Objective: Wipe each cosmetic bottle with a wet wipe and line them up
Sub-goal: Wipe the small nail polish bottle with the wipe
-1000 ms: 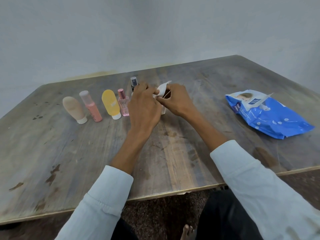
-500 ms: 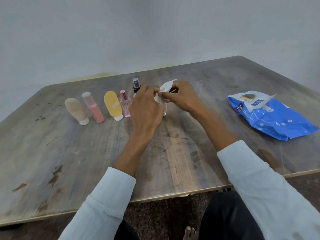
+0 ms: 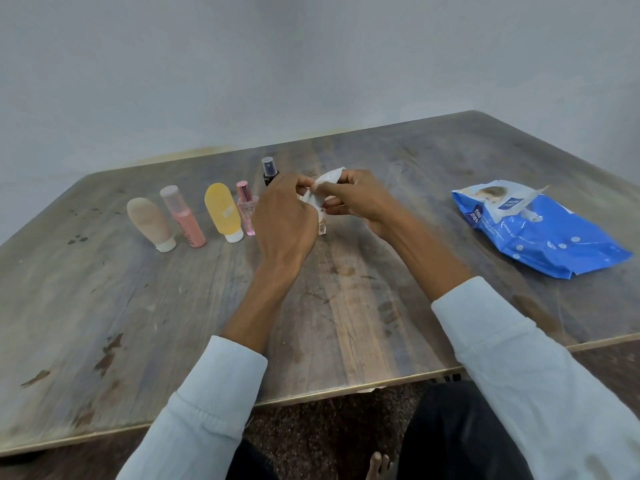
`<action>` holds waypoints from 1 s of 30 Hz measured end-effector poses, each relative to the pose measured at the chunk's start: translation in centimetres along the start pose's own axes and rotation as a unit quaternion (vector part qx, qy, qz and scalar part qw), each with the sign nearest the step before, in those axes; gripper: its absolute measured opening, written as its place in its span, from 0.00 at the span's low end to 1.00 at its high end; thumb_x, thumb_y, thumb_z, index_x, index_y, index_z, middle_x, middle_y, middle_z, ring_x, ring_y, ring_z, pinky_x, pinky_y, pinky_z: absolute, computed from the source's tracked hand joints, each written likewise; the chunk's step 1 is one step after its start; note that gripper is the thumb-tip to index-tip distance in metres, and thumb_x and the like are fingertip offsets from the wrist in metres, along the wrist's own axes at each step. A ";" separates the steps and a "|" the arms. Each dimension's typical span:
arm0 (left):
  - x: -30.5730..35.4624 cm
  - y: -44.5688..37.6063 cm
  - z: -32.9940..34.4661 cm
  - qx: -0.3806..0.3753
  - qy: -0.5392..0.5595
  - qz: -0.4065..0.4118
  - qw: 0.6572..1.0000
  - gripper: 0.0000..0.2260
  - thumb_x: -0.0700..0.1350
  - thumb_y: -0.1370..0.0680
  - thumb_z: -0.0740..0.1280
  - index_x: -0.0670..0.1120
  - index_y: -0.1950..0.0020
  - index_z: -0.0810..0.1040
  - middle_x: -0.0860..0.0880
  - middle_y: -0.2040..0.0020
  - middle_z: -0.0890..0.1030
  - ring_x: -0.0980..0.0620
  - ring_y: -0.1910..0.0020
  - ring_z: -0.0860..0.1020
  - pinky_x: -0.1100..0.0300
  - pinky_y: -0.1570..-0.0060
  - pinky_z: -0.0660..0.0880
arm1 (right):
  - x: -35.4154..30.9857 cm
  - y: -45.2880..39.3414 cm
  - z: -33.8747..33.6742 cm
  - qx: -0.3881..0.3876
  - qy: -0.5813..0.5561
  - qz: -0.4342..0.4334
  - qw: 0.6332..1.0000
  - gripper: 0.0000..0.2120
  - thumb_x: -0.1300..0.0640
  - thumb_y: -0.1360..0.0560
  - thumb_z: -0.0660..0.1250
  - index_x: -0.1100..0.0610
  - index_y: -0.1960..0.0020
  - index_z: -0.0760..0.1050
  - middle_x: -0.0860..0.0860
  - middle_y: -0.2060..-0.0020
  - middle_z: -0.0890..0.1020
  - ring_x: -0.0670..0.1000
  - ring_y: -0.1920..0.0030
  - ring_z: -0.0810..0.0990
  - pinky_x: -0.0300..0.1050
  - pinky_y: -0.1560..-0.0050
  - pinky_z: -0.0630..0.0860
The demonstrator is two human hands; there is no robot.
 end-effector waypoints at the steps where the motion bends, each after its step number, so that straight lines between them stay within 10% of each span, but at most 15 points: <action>1: -0.1 0.0 0.0 -0.001 0.007 -0.006 1.000 0.19 0.47 0.27 0.58 0.48 0.44 0.85 0.54 0.47 0.85 0.56 0.49 0.79 0.57 0.54 0.75 | 0.2 0.0 0.0 0.000 -0.024 0.009 1.000 0.11 0.59 0.21 0.76 0.62 0.41 0.85 0.56 0.49 0.90 0.50 0.55 0.89 0.43 0.50 0.86; 23: -1.6 -0.2 1.4 -0.021 -0.059 0.010 0.998 0.11 0.56 0.23 0.76 0.52 0.45 0.86 0.57 0.53 0.86 0.61 0.56 0.78 0.68 0.64 0.63 | 0.5 0.1 -4.3 0.126 -0.197 0.065 0.970 0.11 0.60 0.18 0.71 0.64 0.38 0.79 0.57 0.56 0.85 0.51 0.62 0.84 0.41 0.61 0.85; 30: -2.0 -0.4 2.1 -0.049 -0.057 0.015 0.997 0.05 0.51 0.22 0.75 0.50 0.51 0.86 0.57 0.55 0.85 0.57 0.54 0.81 0.67 0.62 0.66 | 0.2 0.3 -4.2 0.125 -0.066 0.046 0.989 0.06 0.60 0.18 0.71 0.63 0.44 0.80 0.60 0.52 0.87 0.50 0.63 0.86 0.38 0.63 0.84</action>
Point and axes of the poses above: each hand's wrist, its own y-axis away from the middle knuckle, its own z-axis out of the palm, x = y × z, the point moved 8 cm from there along -y, towards the middle knuckle
